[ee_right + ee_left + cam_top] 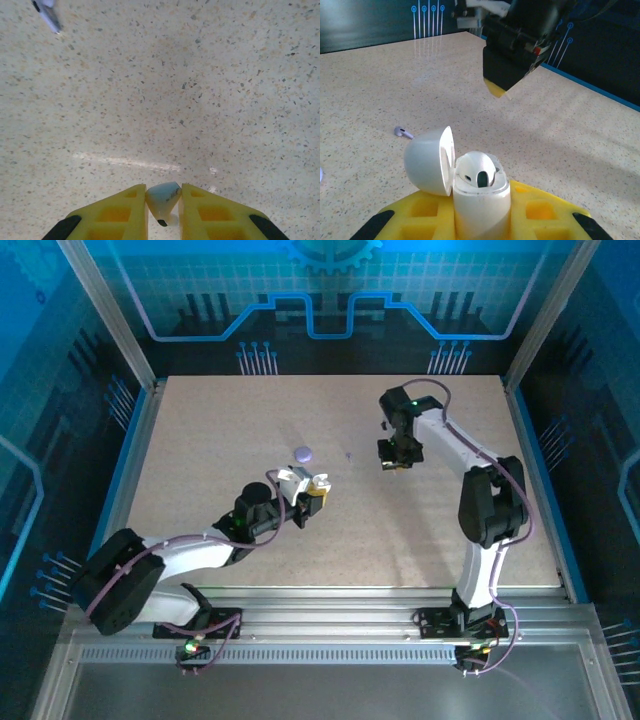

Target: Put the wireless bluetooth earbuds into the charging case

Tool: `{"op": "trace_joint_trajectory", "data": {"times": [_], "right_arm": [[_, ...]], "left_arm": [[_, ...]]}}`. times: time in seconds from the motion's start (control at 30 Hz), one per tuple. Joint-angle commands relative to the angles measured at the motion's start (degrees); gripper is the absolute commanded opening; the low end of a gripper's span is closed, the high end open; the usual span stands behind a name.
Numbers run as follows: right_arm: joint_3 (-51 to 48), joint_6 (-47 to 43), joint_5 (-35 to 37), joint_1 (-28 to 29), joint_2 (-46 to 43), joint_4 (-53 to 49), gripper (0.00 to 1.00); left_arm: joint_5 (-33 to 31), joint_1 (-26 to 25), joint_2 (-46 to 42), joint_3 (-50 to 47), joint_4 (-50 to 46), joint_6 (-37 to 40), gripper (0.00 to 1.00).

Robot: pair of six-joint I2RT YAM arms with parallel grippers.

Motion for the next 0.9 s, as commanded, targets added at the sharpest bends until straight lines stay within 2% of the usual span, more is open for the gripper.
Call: {"op": "trace_joint_trajectory", "data": {"times": [0.0, 0.43, 0.87], "right_arm": [[-1.55, 2.90, -0.89, 0.76, -3.78, 0.49, 0.20], [-3.84, 7.60, -3.29, 3.27, -12.33, 2.34, 0.21], [-7.17, 13.15, -6.71, 6.01, -19.23, 7.03, 0.22]], "left_arm": [[1.04, -0.78, 2.73, 2.65, 5.39, -1.41, 0.20], [1.10, -2.68, 12.07, 7.29, 10.80, -3.10, 0.20], [2.08, -3.79, 16.85, 10.88, 11.70, -4.47, 0.20]]}}
